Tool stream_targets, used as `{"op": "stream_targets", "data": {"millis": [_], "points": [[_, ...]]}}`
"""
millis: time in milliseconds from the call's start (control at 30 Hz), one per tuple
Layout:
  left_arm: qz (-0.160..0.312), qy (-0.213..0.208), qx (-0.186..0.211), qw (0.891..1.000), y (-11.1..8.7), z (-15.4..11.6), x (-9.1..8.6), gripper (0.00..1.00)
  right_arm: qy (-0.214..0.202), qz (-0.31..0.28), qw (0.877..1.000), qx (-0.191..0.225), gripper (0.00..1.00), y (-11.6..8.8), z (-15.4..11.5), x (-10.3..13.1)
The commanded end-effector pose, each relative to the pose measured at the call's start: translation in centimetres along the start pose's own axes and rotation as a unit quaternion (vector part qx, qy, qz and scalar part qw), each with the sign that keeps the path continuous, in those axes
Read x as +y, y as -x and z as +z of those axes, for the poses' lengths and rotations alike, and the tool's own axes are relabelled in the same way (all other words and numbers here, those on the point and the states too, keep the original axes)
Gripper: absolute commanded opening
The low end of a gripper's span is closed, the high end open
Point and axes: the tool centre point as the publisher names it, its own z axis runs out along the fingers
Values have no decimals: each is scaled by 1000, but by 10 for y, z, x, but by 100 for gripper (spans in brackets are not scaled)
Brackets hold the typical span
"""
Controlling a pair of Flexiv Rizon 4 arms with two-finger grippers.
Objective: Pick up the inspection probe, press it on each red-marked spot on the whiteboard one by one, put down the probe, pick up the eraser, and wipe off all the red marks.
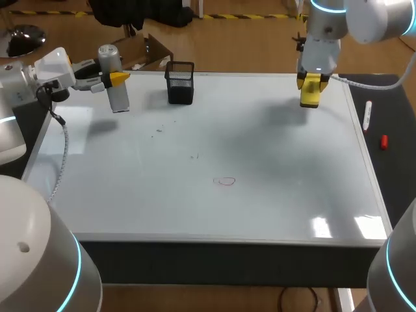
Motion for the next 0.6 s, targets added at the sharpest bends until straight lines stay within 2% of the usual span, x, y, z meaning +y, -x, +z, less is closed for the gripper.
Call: {"op": "stream_targets", "data": {"millis": [33, 133, 300, 600], "points": [[6, -3, 14, 1000, -12, 8, -5, 0, -1, -1, 1000, 1, 0, -1, -1, 0], [18, -9, 30, 999, -26, 16, -10, 0, -1, -1, 1000, 1, 0, -1, -1, 0], [30, -19, 68, 997, -59, 33, -20, 0, -1, -1, 1000, 1, 0, -1, -1, 0], [16, -33, 150, 988, -124, 72, -23, 0, -1, -1, 1000, 1, 0, -1, -1, 0]]}}
